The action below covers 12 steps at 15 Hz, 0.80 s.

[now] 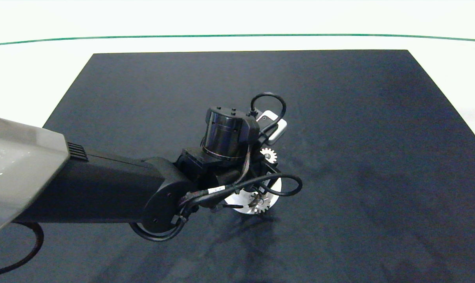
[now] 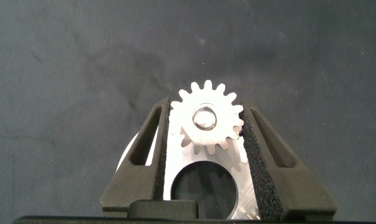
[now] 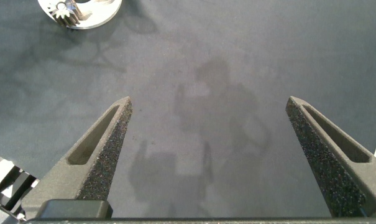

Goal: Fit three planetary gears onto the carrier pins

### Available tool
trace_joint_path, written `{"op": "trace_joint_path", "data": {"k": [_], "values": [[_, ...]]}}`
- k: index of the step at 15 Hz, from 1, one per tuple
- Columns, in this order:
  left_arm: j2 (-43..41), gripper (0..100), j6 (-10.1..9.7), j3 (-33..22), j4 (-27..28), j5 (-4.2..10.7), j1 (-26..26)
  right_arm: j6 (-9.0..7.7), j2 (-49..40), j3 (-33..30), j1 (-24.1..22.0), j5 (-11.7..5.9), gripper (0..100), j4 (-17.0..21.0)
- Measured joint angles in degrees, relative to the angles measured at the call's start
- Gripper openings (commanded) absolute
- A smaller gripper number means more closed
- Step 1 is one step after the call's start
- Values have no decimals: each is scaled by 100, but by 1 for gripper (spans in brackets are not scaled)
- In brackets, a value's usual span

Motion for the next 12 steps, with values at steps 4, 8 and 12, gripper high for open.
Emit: {"op": "trace_joint_path", "data": {"k": [4, 8, 12], "values": [[11, 10, -2, -4, -2, 0, -4, 0, -1, -7, -2, 0, 100, -2], [45, 10, 2, -12, -4, 0, -9, 0, -1, -7, 2, 0, 100, 2], [59, 10, 2, -6, -6, 0, -2, 2, -1, -7, 2, 0, 100, 0]]}}
